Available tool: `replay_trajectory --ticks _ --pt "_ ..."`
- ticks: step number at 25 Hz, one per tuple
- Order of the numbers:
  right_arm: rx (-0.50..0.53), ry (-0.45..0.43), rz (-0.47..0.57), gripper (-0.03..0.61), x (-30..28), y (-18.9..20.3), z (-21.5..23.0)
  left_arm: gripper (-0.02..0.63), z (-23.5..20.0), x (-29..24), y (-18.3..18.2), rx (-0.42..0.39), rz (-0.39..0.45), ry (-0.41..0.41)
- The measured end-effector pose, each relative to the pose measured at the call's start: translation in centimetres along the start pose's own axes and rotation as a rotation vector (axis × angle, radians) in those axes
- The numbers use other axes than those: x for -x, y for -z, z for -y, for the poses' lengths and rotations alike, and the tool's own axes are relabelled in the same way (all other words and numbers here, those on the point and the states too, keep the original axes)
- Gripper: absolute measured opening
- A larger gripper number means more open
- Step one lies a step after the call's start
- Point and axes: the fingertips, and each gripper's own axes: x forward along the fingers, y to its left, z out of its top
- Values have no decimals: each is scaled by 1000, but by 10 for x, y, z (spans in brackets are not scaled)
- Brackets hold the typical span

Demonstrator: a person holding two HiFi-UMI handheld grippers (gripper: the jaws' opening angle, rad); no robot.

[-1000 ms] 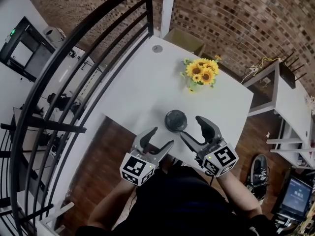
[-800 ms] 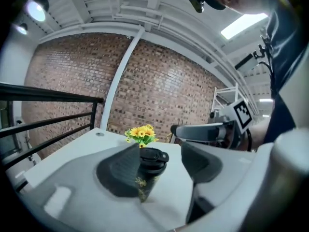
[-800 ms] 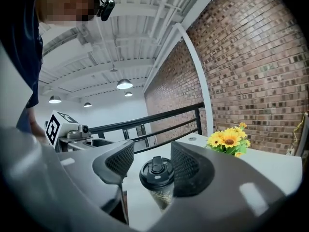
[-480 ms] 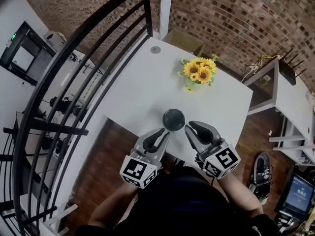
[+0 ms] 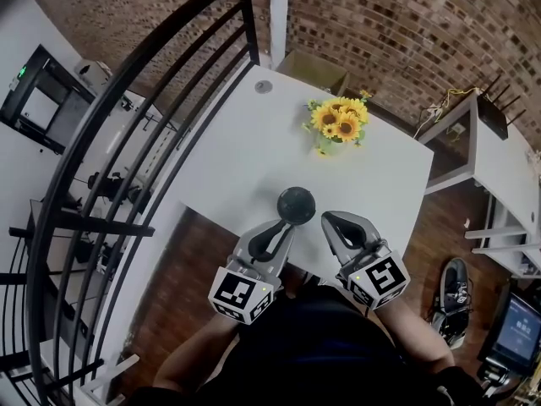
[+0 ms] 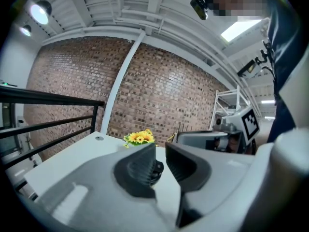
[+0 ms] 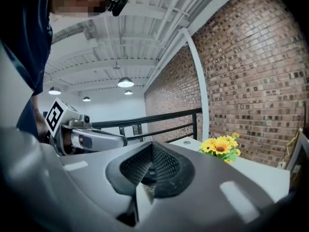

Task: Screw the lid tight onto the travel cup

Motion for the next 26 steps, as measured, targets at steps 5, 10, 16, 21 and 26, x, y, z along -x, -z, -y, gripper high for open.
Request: replay_trajectory --ticks 5,10,16,21,26 --pt "2 7 8 11 4 -1 2 61 4 -1 1 -15 2 6" --pt "-6 14 12 11 5 -1 4 61 2 0 7 -16 -11 -3" --pt "-17 26 22 11 6 -3 7 61 5 1 11 -28 -18 -1" --pt "-15 34 23 11 5 -1 8 63 2 4 15 -27 -18 -8" --pt "-17 37 20 11 5 0 7 67 -5 8 16 -30 -22 -24"
